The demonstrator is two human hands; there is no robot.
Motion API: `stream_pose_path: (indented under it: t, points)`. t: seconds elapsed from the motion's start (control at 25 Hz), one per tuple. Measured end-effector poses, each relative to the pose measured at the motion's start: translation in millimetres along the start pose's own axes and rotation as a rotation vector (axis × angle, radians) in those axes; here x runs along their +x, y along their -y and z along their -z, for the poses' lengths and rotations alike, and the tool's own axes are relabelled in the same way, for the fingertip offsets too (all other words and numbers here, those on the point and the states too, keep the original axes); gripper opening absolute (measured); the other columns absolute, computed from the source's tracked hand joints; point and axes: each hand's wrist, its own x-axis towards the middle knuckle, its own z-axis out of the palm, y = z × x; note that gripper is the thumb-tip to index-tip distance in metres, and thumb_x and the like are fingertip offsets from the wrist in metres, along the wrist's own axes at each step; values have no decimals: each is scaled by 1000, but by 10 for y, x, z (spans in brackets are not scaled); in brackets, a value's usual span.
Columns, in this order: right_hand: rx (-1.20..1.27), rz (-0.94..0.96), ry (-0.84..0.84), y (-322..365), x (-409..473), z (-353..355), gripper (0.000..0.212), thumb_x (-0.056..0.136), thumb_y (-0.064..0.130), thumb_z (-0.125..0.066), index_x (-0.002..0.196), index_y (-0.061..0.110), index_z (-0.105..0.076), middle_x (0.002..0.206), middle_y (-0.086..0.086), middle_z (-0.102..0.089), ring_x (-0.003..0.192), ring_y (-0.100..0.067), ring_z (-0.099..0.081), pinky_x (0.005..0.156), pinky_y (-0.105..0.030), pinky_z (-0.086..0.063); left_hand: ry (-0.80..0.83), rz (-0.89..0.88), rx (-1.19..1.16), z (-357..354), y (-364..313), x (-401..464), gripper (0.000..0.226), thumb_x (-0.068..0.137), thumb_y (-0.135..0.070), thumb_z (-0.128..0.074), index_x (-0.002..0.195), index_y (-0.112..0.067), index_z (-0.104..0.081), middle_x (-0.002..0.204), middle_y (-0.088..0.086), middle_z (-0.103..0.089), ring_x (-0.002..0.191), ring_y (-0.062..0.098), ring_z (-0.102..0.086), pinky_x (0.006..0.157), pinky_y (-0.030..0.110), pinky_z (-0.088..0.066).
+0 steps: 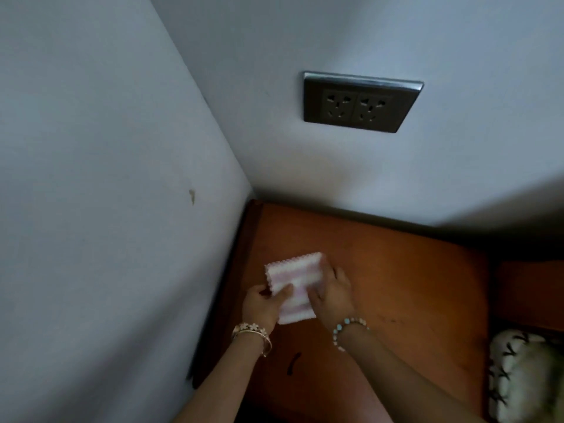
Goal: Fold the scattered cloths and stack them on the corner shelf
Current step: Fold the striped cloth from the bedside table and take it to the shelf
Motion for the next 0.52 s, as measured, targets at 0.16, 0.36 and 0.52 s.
stream_pose_path:
  t: [0.16,0.36,0.52]
  points:
    - [539,-341,78,15,-10,116,72,84,18,-70,146,9,-36,142,-12,-50,124,-27,-52,103,-39,-45,199,169,-113,36,-107,28,79,48,-67,-83,101,-9,-72,101,8,-73,93,25,-68,93,37,-52]
    - [1118,-544,181,115,-130,635,36,79,28,-76,107,6,-69,102,-15,-74,91,-31,-71,79,-43,-59,368,41,-187,16,-450,-213,71,59,-66,-77,108,-15,-71,102,8,-76,97,27,-71,94,44,-53]
    - [1377,-378,88,337,-436,1357,36,86,28,-68,116,8,-65,109,-15,-73,100,-32,-69,83,-45,-58,544,-127,-232,4,-1136,-738,43,81,-41,-70,114,-13,-66,107,10,-74,99,27,-71,85,41,-57]
